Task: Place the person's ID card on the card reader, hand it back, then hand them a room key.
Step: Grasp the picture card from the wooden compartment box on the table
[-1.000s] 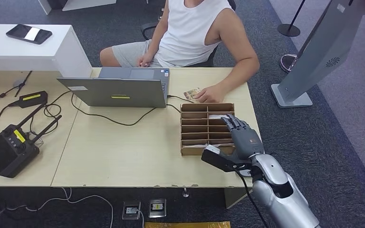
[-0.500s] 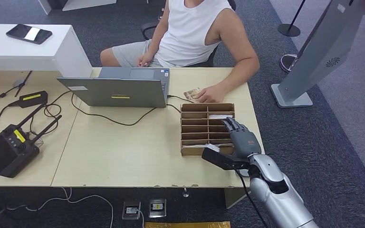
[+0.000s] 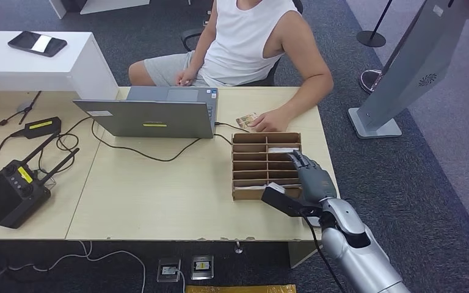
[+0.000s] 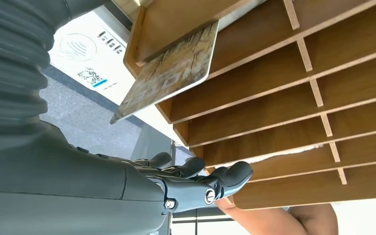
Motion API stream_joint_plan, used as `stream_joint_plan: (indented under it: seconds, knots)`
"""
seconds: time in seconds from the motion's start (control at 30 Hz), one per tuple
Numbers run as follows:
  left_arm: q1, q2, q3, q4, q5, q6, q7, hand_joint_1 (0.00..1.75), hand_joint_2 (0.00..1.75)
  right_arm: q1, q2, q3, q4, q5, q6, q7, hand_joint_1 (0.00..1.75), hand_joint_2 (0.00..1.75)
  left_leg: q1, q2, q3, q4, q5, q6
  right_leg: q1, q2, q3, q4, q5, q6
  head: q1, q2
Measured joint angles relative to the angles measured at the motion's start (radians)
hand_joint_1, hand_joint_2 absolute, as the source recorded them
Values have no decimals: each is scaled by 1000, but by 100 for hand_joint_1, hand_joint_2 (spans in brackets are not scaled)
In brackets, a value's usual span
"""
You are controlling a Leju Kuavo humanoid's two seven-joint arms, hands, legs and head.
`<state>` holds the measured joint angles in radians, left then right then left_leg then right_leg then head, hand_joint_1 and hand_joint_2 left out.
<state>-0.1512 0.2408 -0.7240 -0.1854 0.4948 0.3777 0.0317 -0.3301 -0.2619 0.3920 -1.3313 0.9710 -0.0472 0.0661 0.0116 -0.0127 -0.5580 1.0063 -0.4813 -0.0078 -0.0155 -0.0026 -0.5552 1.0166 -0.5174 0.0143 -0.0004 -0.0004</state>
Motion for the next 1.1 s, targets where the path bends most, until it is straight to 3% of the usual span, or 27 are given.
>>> stream_joint_plan:
  seconds: [0.63, 1.1]
  knots:
    - [0, 1, 0, 0, 2, 1, 0, 0, 175, -2, -50, -42, -94, -32, 4, -7, 0, 175, 0, 0, 0, 0, 0, 0, 0, 0, 0, 0, 0, 0, 0, 0]
    - [0, 8, -1, 0, -10, -10, -14, 0, 175, 37, -77, -43, -144, -30, 205, -22, 0, 175, 0, 0, 0, 0, 0, 0, 0, 0, 0, 0, 0, 0, 0, 0]
